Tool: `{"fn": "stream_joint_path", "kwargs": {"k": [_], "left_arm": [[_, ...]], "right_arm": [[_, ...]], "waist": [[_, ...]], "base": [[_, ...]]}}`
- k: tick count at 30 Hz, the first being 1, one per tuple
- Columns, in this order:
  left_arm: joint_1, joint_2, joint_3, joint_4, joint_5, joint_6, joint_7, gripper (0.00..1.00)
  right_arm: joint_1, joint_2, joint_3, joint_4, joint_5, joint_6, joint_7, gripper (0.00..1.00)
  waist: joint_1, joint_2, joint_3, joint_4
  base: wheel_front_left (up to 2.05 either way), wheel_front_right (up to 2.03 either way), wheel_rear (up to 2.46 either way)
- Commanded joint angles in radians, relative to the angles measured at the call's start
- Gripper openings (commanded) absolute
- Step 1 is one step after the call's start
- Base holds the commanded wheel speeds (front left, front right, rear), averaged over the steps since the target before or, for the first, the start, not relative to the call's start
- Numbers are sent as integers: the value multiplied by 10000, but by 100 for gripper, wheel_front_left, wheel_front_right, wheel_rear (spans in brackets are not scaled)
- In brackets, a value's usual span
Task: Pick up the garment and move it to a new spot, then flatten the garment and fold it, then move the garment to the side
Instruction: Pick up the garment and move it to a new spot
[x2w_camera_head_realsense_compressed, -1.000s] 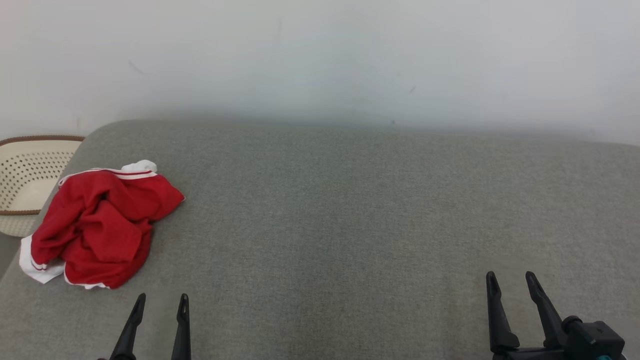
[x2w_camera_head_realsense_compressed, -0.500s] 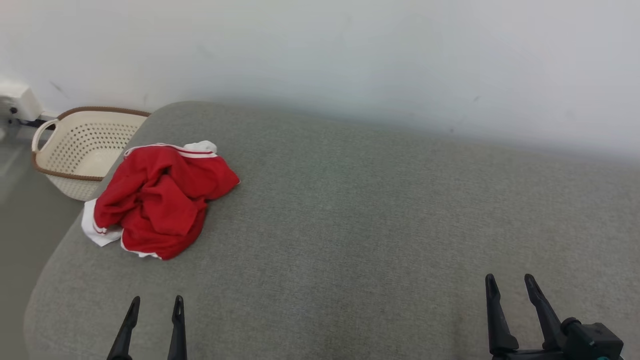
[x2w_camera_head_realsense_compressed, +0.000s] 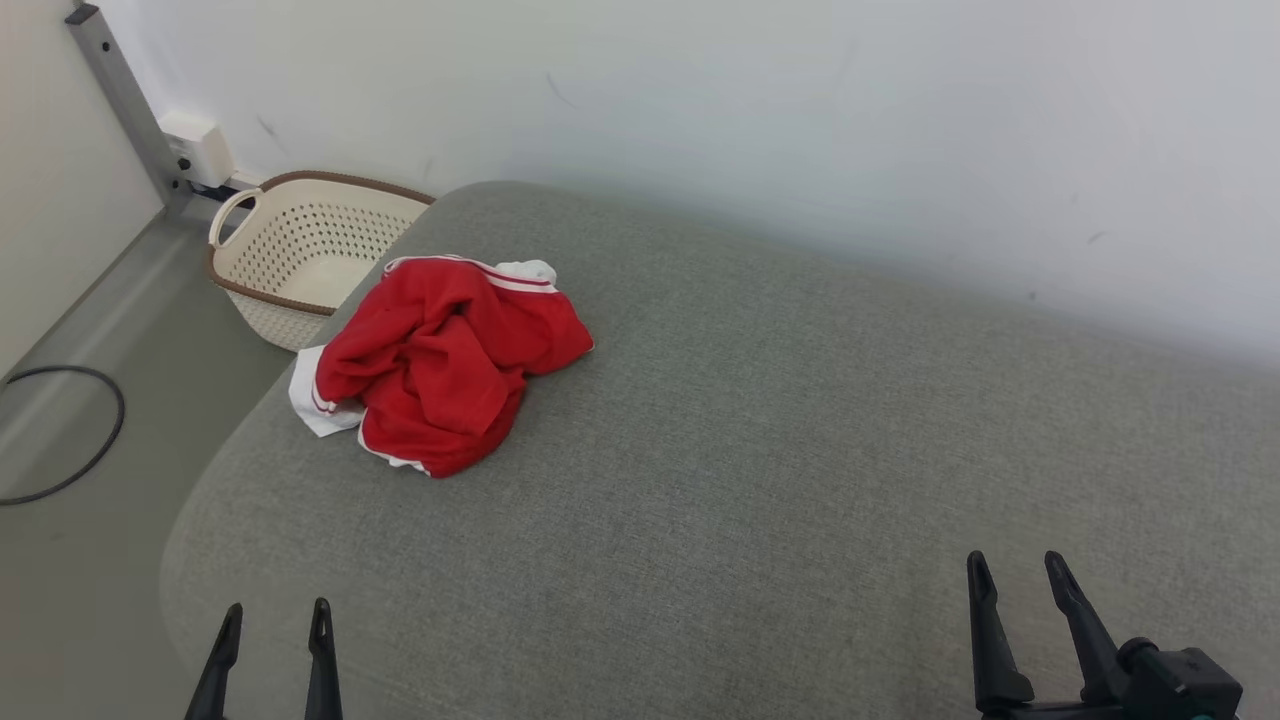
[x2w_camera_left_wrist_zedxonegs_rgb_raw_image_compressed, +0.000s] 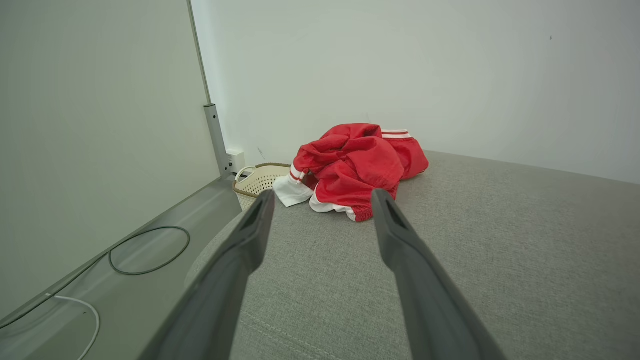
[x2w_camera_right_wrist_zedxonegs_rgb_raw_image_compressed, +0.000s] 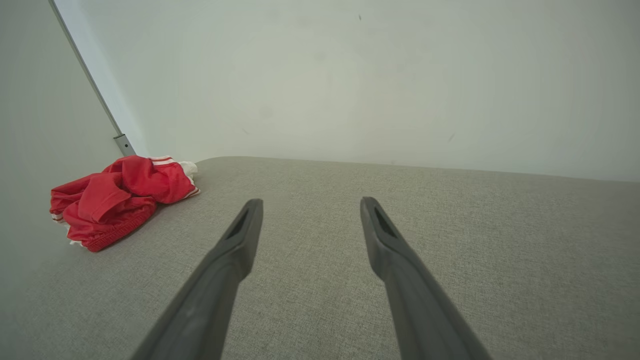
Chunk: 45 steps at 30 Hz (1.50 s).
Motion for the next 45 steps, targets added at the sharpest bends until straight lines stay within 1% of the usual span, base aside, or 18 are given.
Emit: {"fn": "stream_joint_path", "kwargs": {"k": [1,11,20,25,30,33,34,37,41,45], "left_arm": [[217,69,44,-49,-29,53,8,100],[247,130,129,-128,-120,177,17,100],[233,132,183,-189,-248,270,12,100],[-126,41,330,-368,-593,126,1,100],[-896,223,407,-476,-879,-156,164,100],[-1563,281,499,-535,-1194,-298,464,100],[-1831,378,594,-569,-1224,-347,544,100],[-2616,591,779,-379,-1588,-600,882,100],[-3702,951,997,18,-1862,-811,1331,100],[-4715,1127,1099,512,-2211,-1007,1711,100]], "right_arm": [[58,-9,31,6,12,8,-34,100],[132,-9,40,2,-28,8,-2,100],[118,-9,92,-46,-73,8,52,100],[-25,-10,163,-84,-124,8,127,100],[-324,-10,375,-125,-181,8,148,100],[-540,-12,557,-79,-152,8,140,100],[-653,-12,600,-61,-113,8,113,100],[-976,-9,738,-5,-63,8,70,100],[-1426,-13,1014,115,-100,8,-35,100],[-1757,-13,1123,229,-34,8,-191,100]], "waist": [[0,0,-6,265],[0,0,7,496],[0,0,38,464],[0,0,169,282],[0,0,485,-37],[0,0,695,-356],[0,0,772,-482],[0,0,1015,-854],[0,0,1348,-1412],[0,0,1652,-1919]], "base": [[0,0,0],[0,0,0],[0,0,0],[0,0,0],[0,0,0],[0,0,0],[0,0,0],[0,0,0],[0,0,0],[0,0,0]]}}
